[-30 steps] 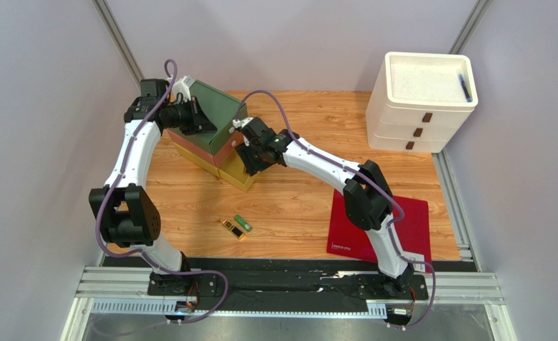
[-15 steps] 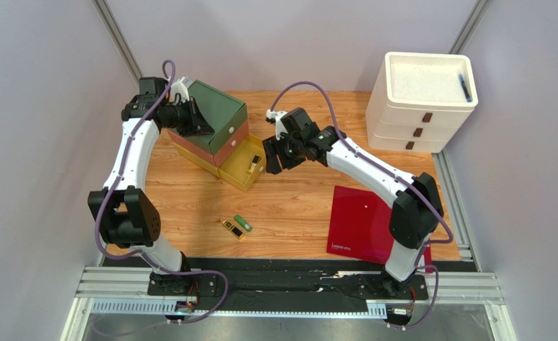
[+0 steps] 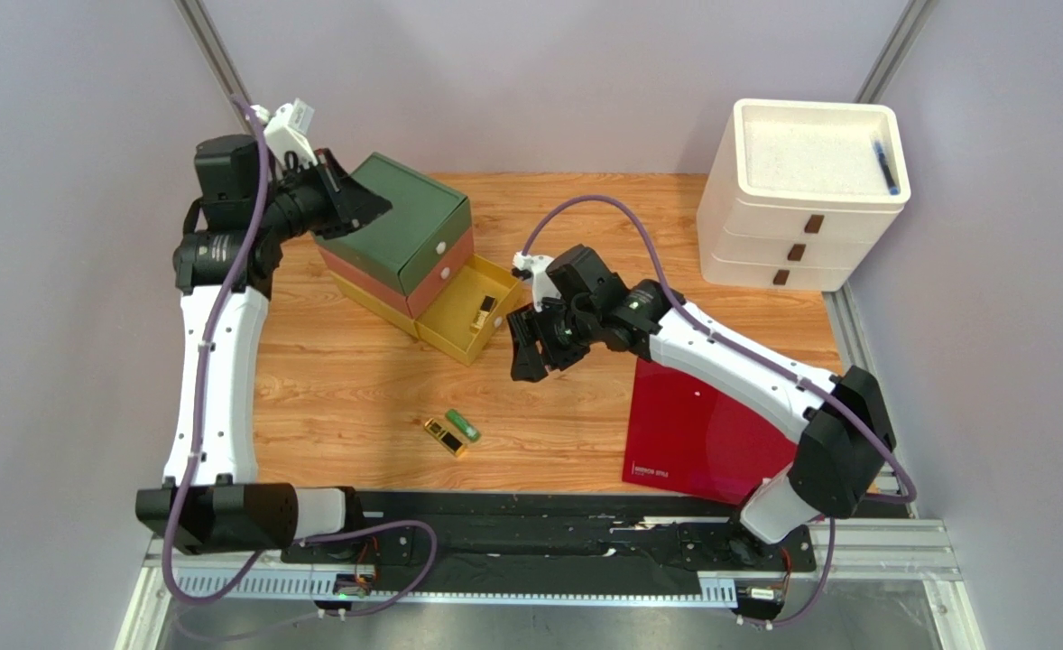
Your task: Organize the makeup
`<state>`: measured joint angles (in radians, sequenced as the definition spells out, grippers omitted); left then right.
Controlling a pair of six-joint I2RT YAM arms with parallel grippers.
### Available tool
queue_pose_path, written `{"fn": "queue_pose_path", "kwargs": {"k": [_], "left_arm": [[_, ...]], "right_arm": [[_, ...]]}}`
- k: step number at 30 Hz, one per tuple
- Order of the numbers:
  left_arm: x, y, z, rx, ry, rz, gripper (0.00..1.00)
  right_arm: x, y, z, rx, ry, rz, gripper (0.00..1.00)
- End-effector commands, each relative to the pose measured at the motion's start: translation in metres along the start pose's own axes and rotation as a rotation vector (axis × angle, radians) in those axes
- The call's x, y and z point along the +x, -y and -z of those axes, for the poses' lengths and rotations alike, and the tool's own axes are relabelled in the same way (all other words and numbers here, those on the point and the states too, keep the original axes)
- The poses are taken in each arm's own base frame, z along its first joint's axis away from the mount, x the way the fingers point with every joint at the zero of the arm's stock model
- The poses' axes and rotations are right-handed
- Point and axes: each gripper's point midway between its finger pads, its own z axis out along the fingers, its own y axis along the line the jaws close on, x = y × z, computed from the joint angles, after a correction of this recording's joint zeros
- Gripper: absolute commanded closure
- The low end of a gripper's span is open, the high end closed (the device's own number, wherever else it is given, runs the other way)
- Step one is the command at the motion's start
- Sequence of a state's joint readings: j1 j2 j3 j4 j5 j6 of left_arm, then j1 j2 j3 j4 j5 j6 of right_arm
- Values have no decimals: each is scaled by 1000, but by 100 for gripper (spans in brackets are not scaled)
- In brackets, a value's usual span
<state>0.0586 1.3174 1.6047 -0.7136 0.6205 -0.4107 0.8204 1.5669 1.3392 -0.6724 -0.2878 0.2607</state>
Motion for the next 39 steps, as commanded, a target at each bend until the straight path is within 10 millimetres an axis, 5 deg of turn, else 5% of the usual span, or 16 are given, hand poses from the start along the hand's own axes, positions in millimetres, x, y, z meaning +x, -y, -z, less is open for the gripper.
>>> {"fn": "queue_pose_path", "kwargs": {"k": [1,4,11,18,39], "left_arm": [[-5,36,24,99,72,43,85],[34,27,37,54,31,94,84],[163,-7,63,-51,-32,314,88],[225,2,82,15,-123,384,87],[266,1,120,-121,-234,418,87]], "right_arm": [[5,-28,7,-56,27,57,37],[26,-40,-10,-52,-35,104,38],[62,-59,-54,-59,-157,134,41],[70,-41,-89,29,-187,113,46],[58,-51,-147,-30,-146,144,47]]}}
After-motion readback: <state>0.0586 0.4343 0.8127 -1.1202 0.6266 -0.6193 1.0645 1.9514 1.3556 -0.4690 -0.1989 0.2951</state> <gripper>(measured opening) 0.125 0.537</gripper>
